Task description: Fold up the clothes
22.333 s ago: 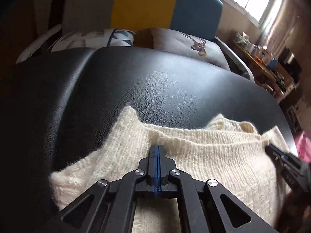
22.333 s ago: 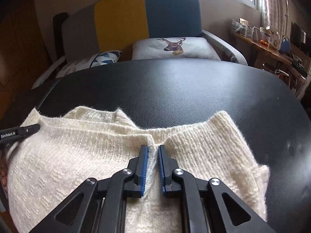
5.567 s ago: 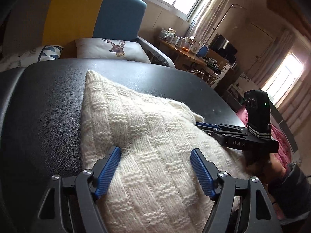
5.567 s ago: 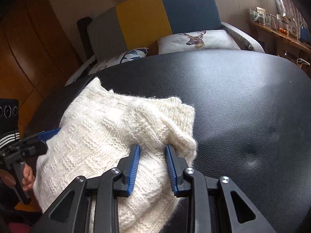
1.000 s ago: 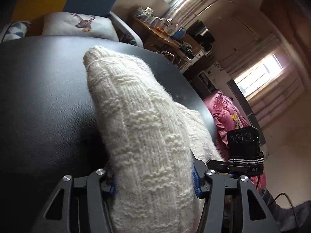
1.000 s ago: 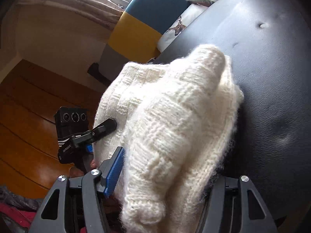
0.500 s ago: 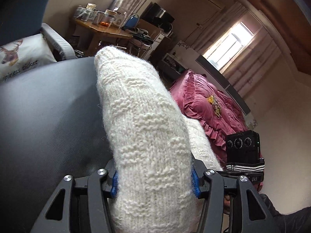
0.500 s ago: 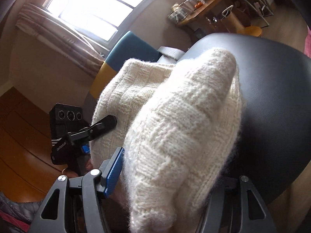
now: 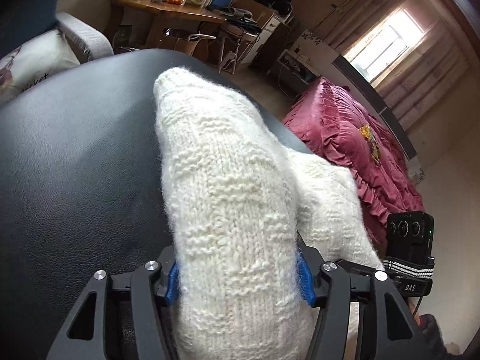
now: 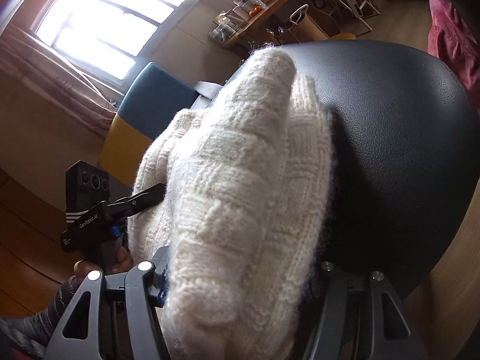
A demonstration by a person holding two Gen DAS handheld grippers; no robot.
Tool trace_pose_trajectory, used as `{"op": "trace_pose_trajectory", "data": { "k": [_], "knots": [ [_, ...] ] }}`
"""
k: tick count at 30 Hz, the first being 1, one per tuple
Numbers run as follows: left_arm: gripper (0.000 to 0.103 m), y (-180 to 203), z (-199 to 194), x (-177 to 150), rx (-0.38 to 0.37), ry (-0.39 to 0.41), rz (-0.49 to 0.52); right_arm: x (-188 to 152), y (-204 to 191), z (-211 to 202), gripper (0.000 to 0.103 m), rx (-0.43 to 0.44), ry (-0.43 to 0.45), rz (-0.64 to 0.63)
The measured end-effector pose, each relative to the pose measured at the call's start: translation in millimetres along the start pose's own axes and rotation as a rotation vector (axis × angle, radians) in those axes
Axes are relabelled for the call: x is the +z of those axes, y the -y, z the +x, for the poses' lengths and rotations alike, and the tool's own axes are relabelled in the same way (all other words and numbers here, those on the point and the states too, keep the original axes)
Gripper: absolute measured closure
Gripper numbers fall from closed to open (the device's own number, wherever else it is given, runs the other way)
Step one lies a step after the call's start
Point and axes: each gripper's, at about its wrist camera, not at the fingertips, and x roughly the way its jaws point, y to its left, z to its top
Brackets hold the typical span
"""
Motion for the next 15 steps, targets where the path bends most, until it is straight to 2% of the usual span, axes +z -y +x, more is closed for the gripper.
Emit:
{"op": "trace_pose_trajectory", "data": {
  "k": [4,8,10,11,12,15],
  "knots": [
    [0.036,-7.8,-9.5,-6.0,0.007,0.022,-0.054,1.9,-23.9,-35.9,0.039,-0.124,0.037,-0.139],
    [0.034,-9.6,-33.4,-15.5,0.049,0.088,-0.065,-3.4,-70.5,-48.1,0.039,-0.183,0.061,-0.341],
    [0.027,-11.8,-50.2,-20.7,0.070,0.133,-0.074,-6.0,-93.9,-54.1,0.039,-0.212,0.073,-0.442],
    [0.020,-15.0,-59.2,-24.8,0.080,0.158,-0.079,-7.4,-105.6,-57.0,0.039,-0.227,0.079,-0.493],
    [0.019,-14.1,-65.9,-27.2,0.074,0.174,-0.078,-8.7,-117.4,-60.0,0.039,-0.241,0.084,-0.543],
    [0.019,-4.3,-85.2,-35.2,0.074,0.215,-0.027,-13.9,-139.0,-35.0,0.040,-0.229,0.006,-0.632]
  ]
}}
